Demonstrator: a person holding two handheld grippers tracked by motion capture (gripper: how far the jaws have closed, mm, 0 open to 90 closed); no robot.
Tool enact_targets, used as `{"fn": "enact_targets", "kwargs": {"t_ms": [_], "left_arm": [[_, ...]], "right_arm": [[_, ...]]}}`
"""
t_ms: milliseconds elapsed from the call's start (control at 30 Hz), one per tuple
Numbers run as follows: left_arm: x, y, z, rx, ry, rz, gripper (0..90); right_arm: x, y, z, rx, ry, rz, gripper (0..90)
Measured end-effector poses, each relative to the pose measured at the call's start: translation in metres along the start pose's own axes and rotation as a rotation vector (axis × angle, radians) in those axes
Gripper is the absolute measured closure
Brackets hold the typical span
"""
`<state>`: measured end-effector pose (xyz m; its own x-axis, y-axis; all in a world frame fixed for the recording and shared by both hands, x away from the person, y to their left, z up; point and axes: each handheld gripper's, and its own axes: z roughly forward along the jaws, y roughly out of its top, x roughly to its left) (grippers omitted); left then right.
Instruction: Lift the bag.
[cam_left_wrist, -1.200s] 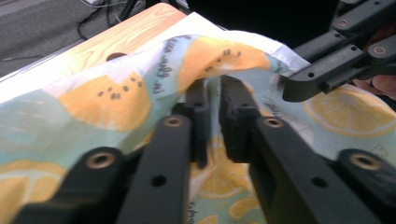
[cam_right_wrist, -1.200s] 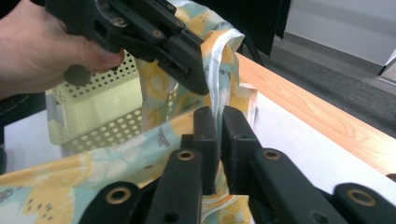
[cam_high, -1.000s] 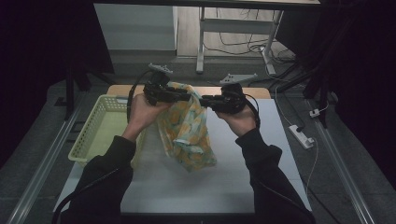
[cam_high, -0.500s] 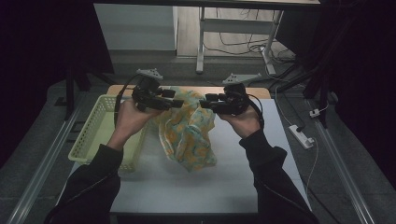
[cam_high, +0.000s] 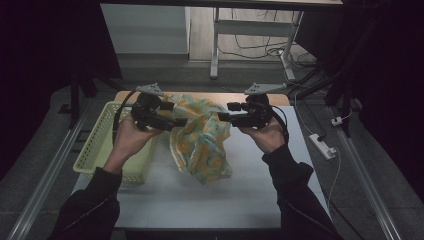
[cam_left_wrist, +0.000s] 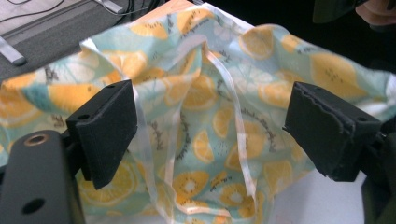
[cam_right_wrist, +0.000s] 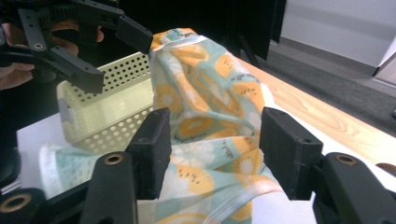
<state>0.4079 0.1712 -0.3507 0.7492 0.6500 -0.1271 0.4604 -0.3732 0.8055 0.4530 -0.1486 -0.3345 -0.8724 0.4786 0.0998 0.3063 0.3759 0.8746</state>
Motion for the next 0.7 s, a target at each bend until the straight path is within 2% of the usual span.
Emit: {"fn": "enact_targets", "kwargs": {"t_ms": [100,300,433,700], "left_arm": [[-0.003,-0.006,-0.004,0.003,0.013,0.010,12.4],[-0.005,-0.021,-0.007,0.010,0.026,-0.007,6.5],[-0.004,-0.033,-0.008,0.003,0.011,-0.027,2.2],[-0.003,-0.058,-0.008,-0.019,-0.013,-0.058,0.0]], "right_arm": [[0.001,-0.003,-0.003,-0.006,0.005,0.001,39.5],[0.001,-0.012,-0.009,-0.012,0.014,0.007,33.5],[0.002,-0.019,-0.011,-0.014,0.010,0.011,27.8],[0.003,-0.035,-0.014,-0.011,-0.006,0.027,15.6]]}}
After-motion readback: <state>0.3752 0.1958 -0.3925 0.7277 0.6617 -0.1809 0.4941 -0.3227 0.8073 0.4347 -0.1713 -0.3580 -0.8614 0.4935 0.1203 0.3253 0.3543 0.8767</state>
